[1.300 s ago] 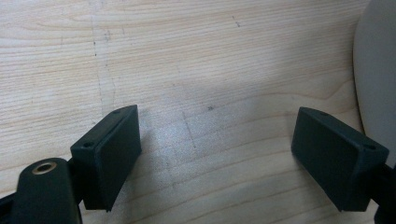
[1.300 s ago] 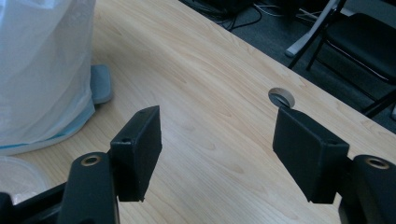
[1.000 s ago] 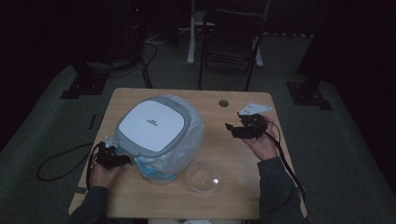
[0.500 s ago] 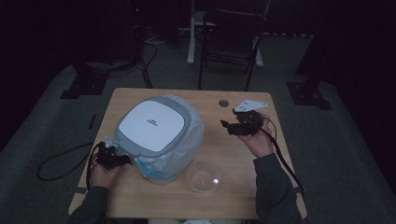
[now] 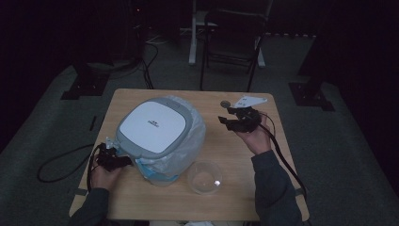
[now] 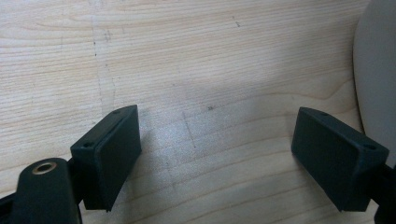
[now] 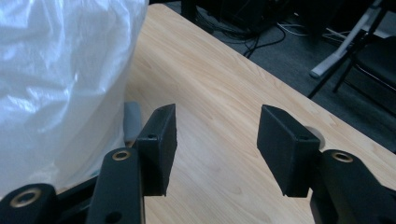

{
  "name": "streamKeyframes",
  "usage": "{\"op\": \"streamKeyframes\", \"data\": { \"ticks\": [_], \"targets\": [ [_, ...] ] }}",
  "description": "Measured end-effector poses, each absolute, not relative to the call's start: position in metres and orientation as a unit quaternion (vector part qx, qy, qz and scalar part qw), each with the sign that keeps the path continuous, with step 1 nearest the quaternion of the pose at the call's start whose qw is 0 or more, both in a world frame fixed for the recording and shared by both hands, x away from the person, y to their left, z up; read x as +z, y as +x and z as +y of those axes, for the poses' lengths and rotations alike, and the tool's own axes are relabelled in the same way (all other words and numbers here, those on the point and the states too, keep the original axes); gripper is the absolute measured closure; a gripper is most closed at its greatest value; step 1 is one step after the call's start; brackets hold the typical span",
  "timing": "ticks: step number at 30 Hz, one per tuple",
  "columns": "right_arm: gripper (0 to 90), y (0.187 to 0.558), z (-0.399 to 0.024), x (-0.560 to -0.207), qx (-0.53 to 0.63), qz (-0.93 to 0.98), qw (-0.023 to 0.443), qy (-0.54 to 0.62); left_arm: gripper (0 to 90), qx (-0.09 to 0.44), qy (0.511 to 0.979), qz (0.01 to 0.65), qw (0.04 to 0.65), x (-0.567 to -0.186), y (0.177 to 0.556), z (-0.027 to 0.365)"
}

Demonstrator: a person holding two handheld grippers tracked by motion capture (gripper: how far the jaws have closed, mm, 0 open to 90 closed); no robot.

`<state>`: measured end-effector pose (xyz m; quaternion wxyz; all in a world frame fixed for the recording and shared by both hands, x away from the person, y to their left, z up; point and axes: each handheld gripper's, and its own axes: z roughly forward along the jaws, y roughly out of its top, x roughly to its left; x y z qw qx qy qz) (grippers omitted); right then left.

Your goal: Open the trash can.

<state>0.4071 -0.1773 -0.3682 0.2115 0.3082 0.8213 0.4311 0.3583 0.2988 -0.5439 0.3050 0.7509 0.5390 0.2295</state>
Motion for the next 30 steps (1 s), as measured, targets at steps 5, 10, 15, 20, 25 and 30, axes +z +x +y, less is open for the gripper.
{"op": "streamKeyframes", "data": {
  "ticks": [5,10,15,20,25,30],
  "targets": [
    [48.9,0.416,-0.178,-0.366,0.446,0.813,0.198,0.317,16.7,0.229,0.751,0.539,0.305,-0.544,0.358,0.299],
    [51.2,0.421,-0.175,-0.364,0.444,0.816,0.198,0.313,16.7,0.230,0.751,0.539,0.305,-0.544,0.358,0.299],
    [53.4,0.423,-0.171,-0.364,0.440,0.820,0.197,0.309,16.7,0.229,0.751,0.539,0.305,-0.544,0.358,0.299],
    [55.6,0.426,-0.170,-0.362,0.457,0.811,0.185,0.314,16.7,0.229,0.750,0.540,0.305,-0.544,0.358,0.299],
    [58.0,0.428,-0.166,-0.356,0.472,0.805,0.180,0.312,16.7,0.230,0.751,0.539,0.305,-0.544,0.358,0.299],
    [60.4,0.432,-0.161,-0.350,0.481,0.803,0.175,0.306,16.7,0.230,0.751,0.539,0.305,-0.544,0.358,0.299]
  ]
}}
